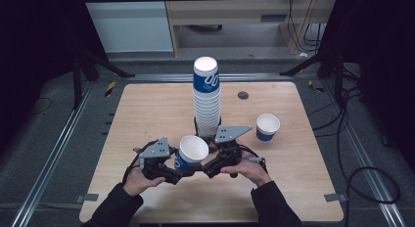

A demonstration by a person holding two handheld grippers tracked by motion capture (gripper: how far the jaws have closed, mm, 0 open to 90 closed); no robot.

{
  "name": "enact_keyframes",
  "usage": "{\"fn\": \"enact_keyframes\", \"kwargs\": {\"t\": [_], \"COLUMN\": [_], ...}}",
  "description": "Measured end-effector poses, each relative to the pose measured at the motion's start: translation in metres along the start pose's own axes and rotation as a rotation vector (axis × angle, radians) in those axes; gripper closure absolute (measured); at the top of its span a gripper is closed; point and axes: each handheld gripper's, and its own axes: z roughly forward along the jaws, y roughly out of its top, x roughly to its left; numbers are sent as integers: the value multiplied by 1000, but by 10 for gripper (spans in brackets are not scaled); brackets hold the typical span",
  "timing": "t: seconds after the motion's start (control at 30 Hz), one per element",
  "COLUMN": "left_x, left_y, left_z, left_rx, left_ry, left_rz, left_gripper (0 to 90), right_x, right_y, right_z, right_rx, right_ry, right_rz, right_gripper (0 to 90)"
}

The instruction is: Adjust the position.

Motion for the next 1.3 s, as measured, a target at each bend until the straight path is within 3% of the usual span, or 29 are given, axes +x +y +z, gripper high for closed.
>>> {"fn": "enact_keyframes", "kwargs": {"t": [0.43, 0.53, 0.8, 1.03, 1.3], "left_x": [-1, -1, -1, 3, 15], "left_y": [-1, -2, -3, -8, -17], "left_z": [4, 4, 5, 4, -4], "left_rx": [15, 17, 32, 66, 86], "left_ry": [-5, -6, -13, 2, 41], "left_rz": [5, 3, 7, -12, -59], "left_gripper": [267, 266, 254, 216, 201], "right_x": [-1, -1, 1, -2, -10], "right_y": [-1, -1, 0, 9, 9], "right_z": [10, 10, 9, -10, -49], "right_rx": [20, 24, 35, -9, -6], "right_ry": [28, 43, 37, -18, -142], "right_rz": [2, -4, -31, -45, -48], "right_gripper": [137, 182, 197, 197, 197]}}
